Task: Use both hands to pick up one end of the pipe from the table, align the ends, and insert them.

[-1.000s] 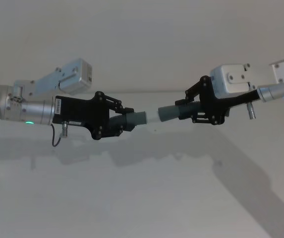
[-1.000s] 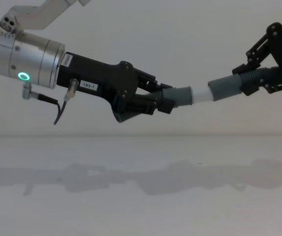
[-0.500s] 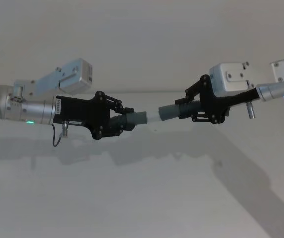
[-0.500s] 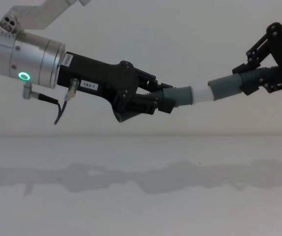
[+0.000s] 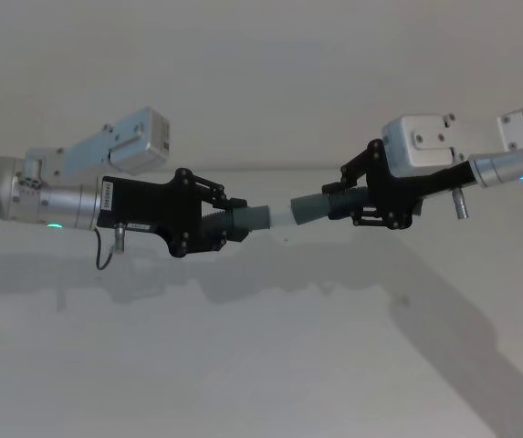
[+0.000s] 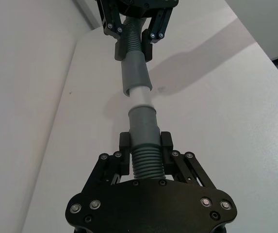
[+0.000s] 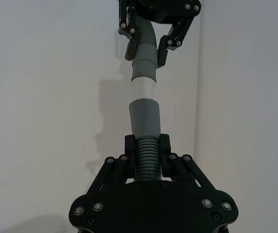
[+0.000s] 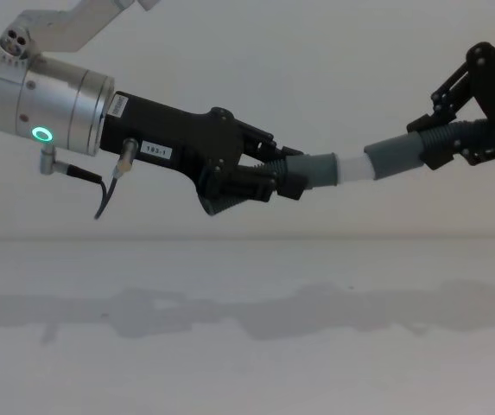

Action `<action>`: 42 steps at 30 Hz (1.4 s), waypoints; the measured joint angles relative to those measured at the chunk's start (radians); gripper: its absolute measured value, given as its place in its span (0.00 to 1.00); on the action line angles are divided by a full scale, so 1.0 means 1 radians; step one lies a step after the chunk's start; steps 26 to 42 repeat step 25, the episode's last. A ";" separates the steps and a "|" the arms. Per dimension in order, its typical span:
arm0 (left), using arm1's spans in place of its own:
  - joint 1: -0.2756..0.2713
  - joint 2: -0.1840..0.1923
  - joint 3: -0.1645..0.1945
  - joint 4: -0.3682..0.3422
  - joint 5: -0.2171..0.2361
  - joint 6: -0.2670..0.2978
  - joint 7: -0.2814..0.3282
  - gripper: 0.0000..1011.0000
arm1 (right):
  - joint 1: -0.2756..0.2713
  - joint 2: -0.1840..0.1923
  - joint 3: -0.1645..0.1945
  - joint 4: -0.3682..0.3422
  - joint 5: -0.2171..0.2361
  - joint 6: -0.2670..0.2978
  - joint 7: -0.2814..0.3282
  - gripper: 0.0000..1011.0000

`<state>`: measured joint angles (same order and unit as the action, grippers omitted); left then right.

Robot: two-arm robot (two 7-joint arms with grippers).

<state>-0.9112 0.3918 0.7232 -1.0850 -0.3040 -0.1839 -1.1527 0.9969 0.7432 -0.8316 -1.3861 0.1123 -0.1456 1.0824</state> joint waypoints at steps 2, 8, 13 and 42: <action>0.000 0.000 0.000 0.000 0.000 0.000 0.000 0.33 | 0.000 0.000 0.000 0.000 0.001 0.001 0.000 0.26; 0.000 0.000 0.000 0.000 0.000 0.000 0.000 0.33 | -0.001 -0.001 -0.001 -0.002 0.004 0.006 0.002 0.26; 0.000 -0.002 0.000 0.000 0.000 0.000 0.000 0.33 | -0.002 -0.002 -0.001 -0.003 0.006 0.006 0.002 0.26; 0.000 -0.001 0.000 0.000 0.000 0.000 0.000 0.33 | -0.003 -0.002 -0.001 -0.004 0.008 0.009 0.003 0.26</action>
